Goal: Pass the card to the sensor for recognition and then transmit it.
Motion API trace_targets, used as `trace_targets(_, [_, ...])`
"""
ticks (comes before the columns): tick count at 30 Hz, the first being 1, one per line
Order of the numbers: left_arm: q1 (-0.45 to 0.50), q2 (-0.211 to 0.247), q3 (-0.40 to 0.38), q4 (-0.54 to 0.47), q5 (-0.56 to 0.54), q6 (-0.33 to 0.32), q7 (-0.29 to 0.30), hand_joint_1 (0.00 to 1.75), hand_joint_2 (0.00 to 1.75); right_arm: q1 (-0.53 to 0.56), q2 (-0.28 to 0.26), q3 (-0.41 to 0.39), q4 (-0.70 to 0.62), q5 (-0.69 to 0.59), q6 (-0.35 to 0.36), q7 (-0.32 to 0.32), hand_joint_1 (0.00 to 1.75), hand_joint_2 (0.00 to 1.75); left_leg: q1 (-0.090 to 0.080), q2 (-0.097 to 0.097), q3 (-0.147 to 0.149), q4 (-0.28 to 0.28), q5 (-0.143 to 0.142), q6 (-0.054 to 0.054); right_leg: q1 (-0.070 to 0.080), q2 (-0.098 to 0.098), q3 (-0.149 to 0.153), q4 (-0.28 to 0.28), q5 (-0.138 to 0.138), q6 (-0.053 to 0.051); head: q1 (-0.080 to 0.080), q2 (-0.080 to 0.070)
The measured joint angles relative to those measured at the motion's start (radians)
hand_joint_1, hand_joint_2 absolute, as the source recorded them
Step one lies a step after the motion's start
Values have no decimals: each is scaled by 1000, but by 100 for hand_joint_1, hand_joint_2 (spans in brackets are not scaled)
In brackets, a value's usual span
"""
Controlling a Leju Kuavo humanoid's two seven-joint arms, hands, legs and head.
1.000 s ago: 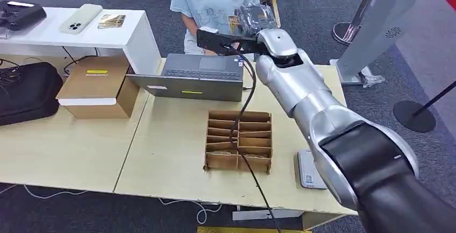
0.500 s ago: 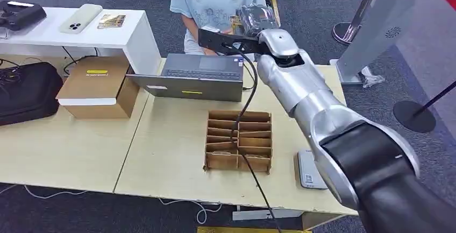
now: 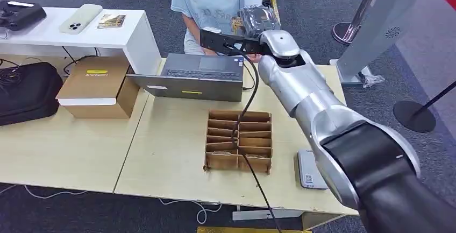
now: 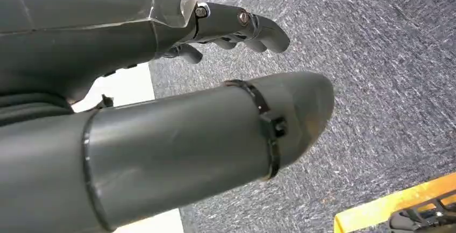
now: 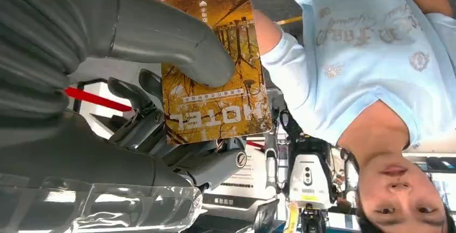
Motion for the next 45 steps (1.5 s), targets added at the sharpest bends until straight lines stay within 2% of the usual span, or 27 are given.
trace_targets(15, [1,0,-2,0,4,-1,0,0,0,3,-14,0,0,2,-5,1,173,175,0,0,0,0,0,0,0,0,0,0,0,0,0,0])
trace_targets(16, [1,0,-2,0,3,0,0,0,0,4,-15,0,0,2,-8,4,0,175,0,0,0,0,0,0,0,0,0,0,0,0,0,0])
trace_targets(45, [-2,-1,-2,0,3,-1,0,0,0,18,-34,-6,0,18,-47,17,0,175,0,0,0,0,0,0,0,0,0,0,0,0,0,0])
